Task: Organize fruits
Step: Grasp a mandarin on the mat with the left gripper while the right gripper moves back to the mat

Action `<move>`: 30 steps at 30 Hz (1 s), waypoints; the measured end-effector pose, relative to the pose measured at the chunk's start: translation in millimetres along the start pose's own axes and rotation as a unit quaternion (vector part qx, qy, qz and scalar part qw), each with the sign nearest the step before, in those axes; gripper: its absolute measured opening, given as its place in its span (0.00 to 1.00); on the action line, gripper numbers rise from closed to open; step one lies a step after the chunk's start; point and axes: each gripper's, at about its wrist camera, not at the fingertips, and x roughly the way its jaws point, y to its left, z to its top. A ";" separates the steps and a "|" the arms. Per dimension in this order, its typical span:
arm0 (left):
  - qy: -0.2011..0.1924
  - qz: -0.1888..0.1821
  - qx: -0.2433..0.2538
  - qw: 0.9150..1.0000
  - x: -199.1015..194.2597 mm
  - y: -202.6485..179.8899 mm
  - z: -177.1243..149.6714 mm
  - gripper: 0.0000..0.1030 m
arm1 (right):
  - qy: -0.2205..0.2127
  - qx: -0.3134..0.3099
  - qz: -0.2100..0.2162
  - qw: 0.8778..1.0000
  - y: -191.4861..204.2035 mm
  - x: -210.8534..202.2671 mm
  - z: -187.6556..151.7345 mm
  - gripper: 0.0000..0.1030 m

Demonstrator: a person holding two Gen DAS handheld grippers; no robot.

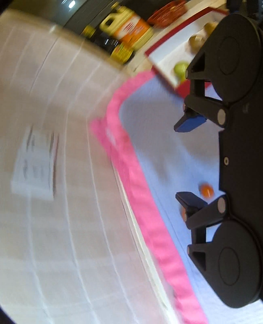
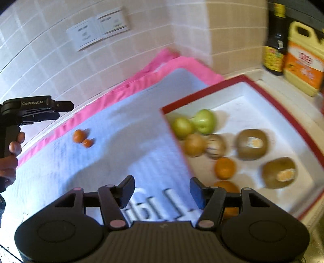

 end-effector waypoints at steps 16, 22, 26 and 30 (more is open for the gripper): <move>0.075 0.049 -0.072 0.993 76.9 84.1 -4.9 0.59 | 0.002 -0.017 0.016 1.000 55.4 65.6 45.9 0.61; 0.090 0.030 -0.089 0.992 107.2 84.8 -10.4 0.46 | 0.023 -0.019 -0.005 1.000 49.9 79.0 38.4 0.61; 0.077 0.036 -0.081 0.993 100.6 85.3 -12.5 0.45 | 0.029 -0.024 -0.006 0.999 49.1 86.7 39.0 0.61; 0.071 0.049 -0.100 0.991 86.2 102.4 -16.0 0.44 | 0.036 -0.042 0.010 0.998 58.6 102.1 52.4 0.61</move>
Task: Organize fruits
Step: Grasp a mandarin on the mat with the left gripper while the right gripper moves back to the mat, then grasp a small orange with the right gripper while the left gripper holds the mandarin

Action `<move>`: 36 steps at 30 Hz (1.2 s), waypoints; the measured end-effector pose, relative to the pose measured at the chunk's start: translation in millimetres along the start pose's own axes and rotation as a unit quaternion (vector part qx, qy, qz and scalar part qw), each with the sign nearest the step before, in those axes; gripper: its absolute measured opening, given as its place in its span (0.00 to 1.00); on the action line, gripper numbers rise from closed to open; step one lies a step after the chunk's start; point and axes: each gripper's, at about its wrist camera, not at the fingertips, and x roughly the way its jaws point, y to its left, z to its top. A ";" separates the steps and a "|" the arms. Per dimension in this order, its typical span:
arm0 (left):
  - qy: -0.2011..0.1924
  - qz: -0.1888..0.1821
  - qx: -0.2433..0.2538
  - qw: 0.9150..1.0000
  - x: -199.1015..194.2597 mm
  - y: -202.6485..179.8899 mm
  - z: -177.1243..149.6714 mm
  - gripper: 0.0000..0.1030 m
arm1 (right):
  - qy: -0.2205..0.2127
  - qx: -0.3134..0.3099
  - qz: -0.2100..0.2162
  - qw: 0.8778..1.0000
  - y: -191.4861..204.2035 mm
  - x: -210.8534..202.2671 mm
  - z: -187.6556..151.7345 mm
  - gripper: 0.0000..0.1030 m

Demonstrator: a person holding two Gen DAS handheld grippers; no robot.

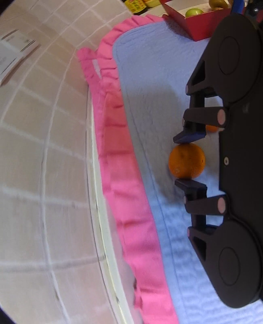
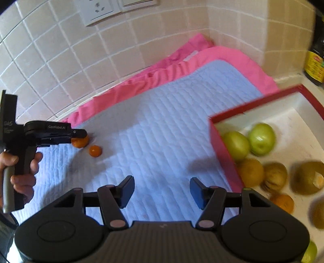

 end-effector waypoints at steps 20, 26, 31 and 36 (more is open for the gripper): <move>-0.011 0.036 -0.057 0.998 -60.9 110.1 -36.1 0.58 | 0.071 -0.042 0.056 0.995 69.3 109.2 51.3 0.63; -0.030 0.023 -0.039 0.999 -63.5 108.0 -55.0 0.74 | 0.031 -0.083 0.047 0.995 77.0 93.4 40.1 0.67; -0.034 0.019 -0.015 0.999 -69.3 107.5 -58.7 0.75 | 0.017 -0.150 0.039 0.988 100.7 101.5 32.9 0.66; -0.040 0.032 -0.003 0.999 -64.8 103.9 -54.1 0.75 | 0.019 -0.144 0.051 0.988 117.1 118.5 38.3 0.59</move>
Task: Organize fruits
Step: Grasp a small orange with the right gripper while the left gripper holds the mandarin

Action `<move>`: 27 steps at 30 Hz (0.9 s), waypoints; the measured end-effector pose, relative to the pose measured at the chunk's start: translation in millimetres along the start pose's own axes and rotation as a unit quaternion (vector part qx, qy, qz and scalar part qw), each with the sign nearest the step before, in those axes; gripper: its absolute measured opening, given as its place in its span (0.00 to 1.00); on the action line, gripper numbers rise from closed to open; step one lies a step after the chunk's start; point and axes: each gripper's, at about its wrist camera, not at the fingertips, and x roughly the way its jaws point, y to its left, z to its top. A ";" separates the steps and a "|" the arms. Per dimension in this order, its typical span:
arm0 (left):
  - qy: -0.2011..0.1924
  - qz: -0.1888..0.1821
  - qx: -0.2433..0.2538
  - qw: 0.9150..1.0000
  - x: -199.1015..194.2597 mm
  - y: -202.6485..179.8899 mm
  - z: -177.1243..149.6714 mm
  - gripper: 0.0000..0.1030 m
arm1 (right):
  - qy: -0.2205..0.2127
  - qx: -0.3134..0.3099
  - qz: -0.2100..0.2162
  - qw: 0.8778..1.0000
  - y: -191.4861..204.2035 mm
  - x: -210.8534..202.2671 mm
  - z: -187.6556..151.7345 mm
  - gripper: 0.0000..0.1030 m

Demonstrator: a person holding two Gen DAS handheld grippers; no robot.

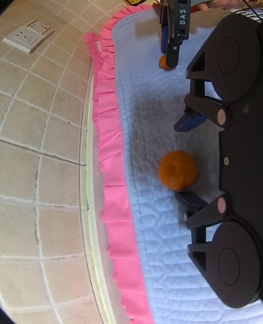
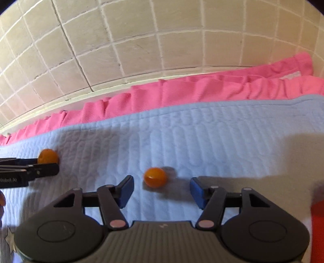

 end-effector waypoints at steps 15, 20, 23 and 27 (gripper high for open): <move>-0.007 0.045 0.024 0.999 15.9 -9.4 8.9 0.47 | -0.015 -0.031 -0.034 0.999 15.8 13.1 -1.4 0.26; -0.011 0.052 0.030 0.998 11.4 -12.9 6.3 0.46 | -0.018 -0.023 -0.031 0.999 10.2 5.6 -2.9 0.26; -0.015 0.043 0.038 0.998 5.1 -20.4 6.0 0.45 | -0.027 -0.022 -0.028 0.999 8.4 -7.5 -6.3 0.26; -0.024 0.023 0.054 0.998 -10.6 -40.8 7.4 0.45 | -0.044 -0.019 -0.034 0.998 2.9 -35.5 -13.6 0.26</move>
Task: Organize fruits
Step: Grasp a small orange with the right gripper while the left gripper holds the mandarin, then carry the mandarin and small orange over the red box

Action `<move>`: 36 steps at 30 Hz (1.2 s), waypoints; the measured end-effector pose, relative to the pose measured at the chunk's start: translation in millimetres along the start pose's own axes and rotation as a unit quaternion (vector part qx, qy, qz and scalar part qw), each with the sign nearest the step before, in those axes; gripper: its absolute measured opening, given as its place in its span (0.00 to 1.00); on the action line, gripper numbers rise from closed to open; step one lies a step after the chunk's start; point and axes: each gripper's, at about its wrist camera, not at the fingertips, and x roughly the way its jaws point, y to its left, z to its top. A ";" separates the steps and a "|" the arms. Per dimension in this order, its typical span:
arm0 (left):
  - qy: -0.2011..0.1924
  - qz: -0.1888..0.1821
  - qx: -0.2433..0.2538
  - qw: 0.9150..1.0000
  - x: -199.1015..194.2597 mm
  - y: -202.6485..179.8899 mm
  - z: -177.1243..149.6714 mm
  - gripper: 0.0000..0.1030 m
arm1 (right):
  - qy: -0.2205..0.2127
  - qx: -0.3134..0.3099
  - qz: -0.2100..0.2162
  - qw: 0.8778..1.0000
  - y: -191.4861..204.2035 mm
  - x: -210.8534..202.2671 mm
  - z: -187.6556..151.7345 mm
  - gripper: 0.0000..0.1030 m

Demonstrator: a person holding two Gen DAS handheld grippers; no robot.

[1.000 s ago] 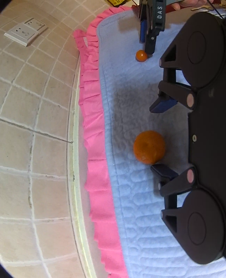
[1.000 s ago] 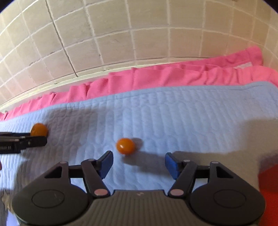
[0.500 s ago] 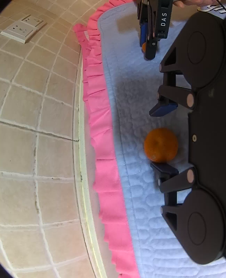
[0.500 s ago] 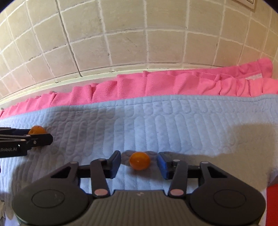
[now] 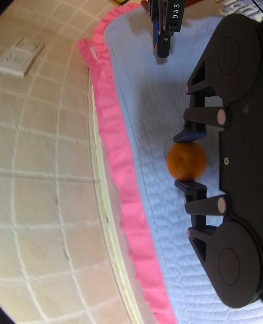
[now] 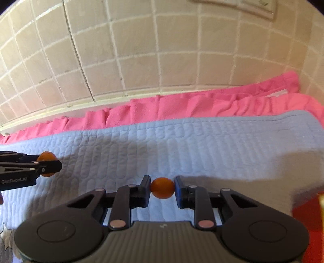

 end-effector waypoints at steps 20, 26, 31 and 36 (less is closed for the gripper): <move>-0.163 -0.165 0.138 0.963 -101.1 -201.3 60.3 0.46 | -0.171 0.066 -0.165 0.969 -109.7 -243.7 -34.8 0.26; -0.170 -0.232 0.185 0.940 -100.8 -284.5 63.0 0.46 | -0.167 0.122 -0.217 0.954 -160.1 -288.8 -66.0 0.26; -0.150 -0.277 0.201 0.928 -88.7 -342.9 51.8 0.46 | -0.145 0.174 -0.244 0.943 -195.9 -302.3 -104.0 0.26; -0.121 -0.300 0.223 0.920 -72.3 -382.2 28.7 0.46 | -0.118 0.208 -0.243 0.940 -224.9 -308.3 -138.3 0.26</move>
